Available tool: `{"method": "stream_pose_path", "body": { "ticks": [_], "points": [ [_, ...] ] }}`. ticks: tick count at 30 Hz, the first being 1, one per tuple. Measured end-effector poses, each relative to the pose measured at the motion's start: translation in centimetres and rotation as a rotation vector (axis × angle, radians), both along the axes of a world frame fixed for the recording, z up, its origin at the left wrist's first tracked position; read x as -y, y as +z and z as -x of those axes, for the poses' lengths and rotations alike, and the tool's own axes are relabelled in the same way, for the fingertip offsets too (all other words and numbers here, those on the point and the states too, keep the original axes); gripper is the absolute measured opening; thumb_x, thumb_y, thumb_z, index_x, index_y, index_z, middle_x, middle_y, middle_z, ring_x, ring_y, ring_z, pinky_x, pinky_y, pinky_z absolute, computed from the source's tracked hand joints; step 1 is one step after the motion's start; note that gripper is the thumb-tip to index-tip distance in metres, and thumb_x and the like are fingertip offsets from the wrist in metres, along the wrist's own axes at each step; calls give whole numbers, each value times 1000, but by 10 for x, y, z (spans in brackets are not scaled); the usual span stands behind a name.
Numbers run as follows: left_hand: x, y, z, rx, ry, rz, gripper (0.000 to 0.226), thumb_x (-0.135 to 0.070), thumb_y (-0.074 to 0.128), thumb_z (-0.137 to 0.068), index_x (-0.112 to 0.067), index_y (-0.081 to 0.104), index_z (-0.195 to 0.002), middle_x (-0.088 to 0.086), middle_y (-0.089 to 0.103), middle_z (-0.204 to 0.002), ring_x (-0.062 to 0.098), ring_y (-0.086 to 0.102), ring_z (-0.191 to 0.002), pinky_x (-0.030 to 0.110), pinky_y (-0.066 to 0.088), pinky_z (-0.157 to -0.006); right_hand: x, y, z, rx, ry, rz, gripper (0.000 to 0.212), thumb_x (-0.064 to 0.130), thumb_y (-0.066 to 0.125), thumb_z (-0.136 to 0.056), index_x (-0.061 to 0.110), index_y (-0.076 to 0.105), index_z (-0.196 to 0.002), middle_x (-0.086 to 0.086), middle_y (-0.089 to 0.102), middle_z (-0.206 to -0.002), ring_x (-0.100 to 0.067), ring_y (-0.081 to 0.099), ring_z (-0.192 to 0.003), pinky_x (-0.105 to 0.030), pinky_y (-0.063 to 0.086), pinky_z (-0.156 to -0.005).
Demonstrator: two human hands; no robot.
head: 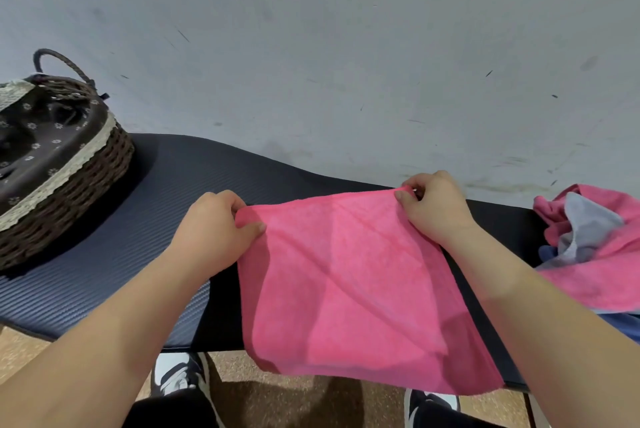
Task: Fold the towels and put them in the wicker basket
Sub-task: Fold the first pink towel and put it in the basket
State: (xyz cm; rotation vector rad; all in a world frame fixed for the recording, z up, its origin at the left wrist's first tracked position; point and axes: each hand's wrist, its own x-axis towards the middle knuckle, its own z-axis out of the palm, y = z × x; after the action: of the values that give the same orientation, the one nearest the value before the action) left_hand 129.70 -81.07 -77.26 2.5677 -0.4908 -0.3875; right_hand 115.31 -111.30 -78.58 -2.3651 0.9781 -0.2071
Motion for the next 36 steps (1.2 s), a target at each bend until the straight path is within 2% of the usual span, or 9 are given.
{"method": "stream_pose_path", "body": {
  "ticks": [6,10,14,17,20,22,27,30,36],
  "points": [
    [4,4,7,-3,-54,-32,21,-32,69,-92,-20,54,-84,0,62,-85,20,59,-79,33,41,-59,-8,10,8,39,38,7,11,23,65,-98,14,62,-92,0,58,-92,-16,56,-75,-29,40,-63],
    [8,17,2,-41,50,160,20,-24,81,-83,-21,61,-86,-1,69,-80,19,66,-75,37,54,-67,0,18,17,209,-75,-244,8,17,69,-97,14,62,-94,-3,59,-79,-16,53,-65,-28,43,-58],
    [22,23,-7,-167,224,398,27,-12,90,-75,-13,66,-88,11,74,-73,20,67,-48,38,58,-54,12,18,19,286,-190,-275,10,14,75,-91,16,66,-88,-5,63,-81,-17,56,-67,-28,45,-61],
    [39,18,-9,-145,288,467,27,-9,89,-76,-16,67,-91,9,75,-79,24,71,-52,31,51,-44,18,16,17,323,-286,-244,13,14,78,-87,19,67,-82,-6,67,-81,-18,61,-65,-31,50,-64],
    [58,11,-7,-188,300,580,25,-3,81,-84,-15,69,-102,9,74,-95,27,77,-71,43,66,-66,20,14,16,368,-362,-319,15,9,72,-92,20,62,-87,-9,69,-91,-21,66,-50,-33,53,-52],
    [61,6,-4,-113,232,494,35,-10,79,-86,-19,68,-119,-3,71,-111,21,74,-91,43,63,-86,18,11,19,411,-357,-342,16,8,66,-96,23,60,-95,-4,67,-106,-26,74,-61,-37,59,-55],
    [52,22,15,23,19,381,37,-17,68,-95,-21,64,-132,-6,63,-129,9,66,-109,28,55,-90,0,25,30,245,-38,-80,20,14,59,-99,23,66,-114,6,67,-110,-7,63,-80,-28,51,-77],
    [36,31,45,31,-129,303,21,-24,71,-95,-23,70,-116,-8,66,-120,10,66,-108,28,54,-91,-37,45,39,78,227,-138,11,31,60,-101,26,69,-104,11,70,-104,-7,65,-96,-28,51,-92],
    [-19,44,92,11,-381,64,11,-31,80,-86,-24,73,-90,-11,67,-89,8,66,-85,33,56,-80,-115,79,79,-299,516,-212,39,56,56,-99,27,69,-121,4,69,-120,-15,63,-108,-27,46,-93]
  ]
}}
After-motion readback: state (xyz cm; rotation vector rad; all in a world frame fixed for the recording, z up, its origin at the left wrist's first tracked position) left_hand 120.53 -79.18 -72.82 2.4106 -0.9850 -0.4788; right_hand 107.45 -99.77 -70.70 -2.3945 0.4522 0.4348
